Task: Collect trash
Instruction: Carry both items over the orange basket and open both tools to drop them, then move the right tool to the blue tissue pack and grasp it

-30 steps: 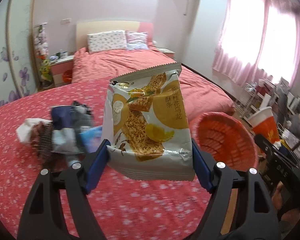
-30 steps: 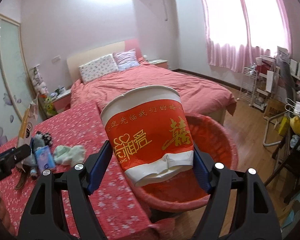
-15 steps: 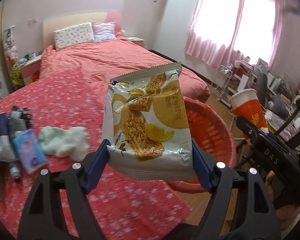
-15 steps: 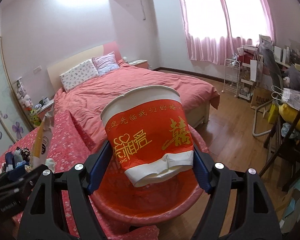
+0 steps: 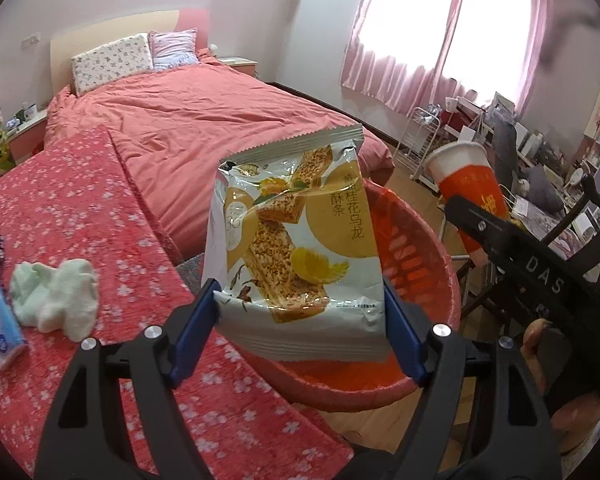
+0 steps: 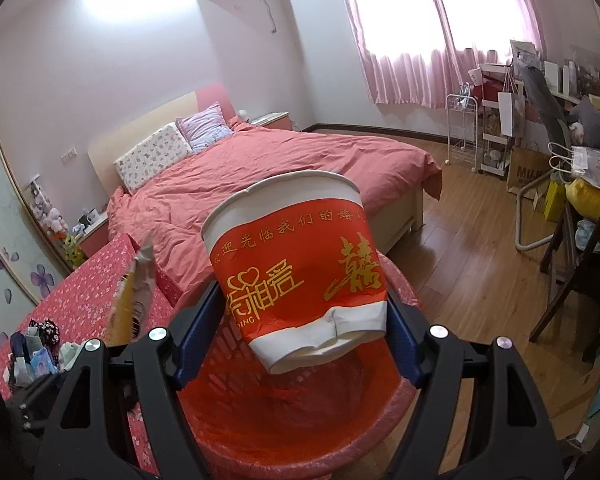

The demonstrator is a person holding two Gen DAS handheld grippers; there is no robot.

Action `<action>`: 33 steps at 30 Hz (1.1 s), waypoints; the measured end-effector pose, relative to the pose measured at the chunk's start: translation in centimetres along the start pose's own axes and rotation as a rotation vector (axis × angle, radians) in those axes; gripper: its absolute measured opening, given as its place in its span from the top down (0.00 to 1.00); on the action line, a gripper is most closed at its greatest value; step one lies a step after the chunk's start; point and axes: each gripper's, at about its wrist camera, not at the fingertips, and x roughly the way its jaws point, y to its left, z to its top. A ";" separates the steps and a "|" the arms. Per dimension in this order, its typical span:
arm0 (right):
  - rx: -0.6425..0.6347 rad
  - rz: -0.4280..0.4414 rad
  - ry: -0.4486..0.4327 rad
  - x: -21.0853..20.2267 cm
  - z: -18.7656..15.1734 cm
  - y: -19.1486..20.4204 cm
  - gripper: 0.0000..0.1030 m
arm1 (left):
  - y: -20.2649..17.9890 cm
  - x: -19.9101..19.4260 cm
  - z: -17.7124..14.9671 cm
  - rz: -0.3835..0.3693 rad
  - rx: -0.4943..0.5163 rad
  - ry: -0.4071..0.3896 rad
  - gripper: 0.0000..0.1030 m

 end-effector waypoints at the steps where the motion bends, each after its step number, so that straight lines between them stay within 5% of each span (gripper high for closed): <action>1: 0.004 0.001 0.002 0.1 0.1 -0.1 0.28 | -0.1 0.3 0.1 -0.003 0.004 0.003 0.27; 14: 0.051 0.051 0.051 1.9 0.8 -1.3 0.27 | 0.4 3.2 0.1 0.006 0.007 0.061 0.19; 19: 0.059 0.057 0.064 1.8 0.7 -1.5 0.18 | 1.2 3.2 0.0 0.023 -0.011 0.066 0.14; 33: -0.010 0.015 0.060 -0.2 0.5 0.1 0.18 | 6.7 -2.5 -2.1 0.149 -0.089 0.028 0.14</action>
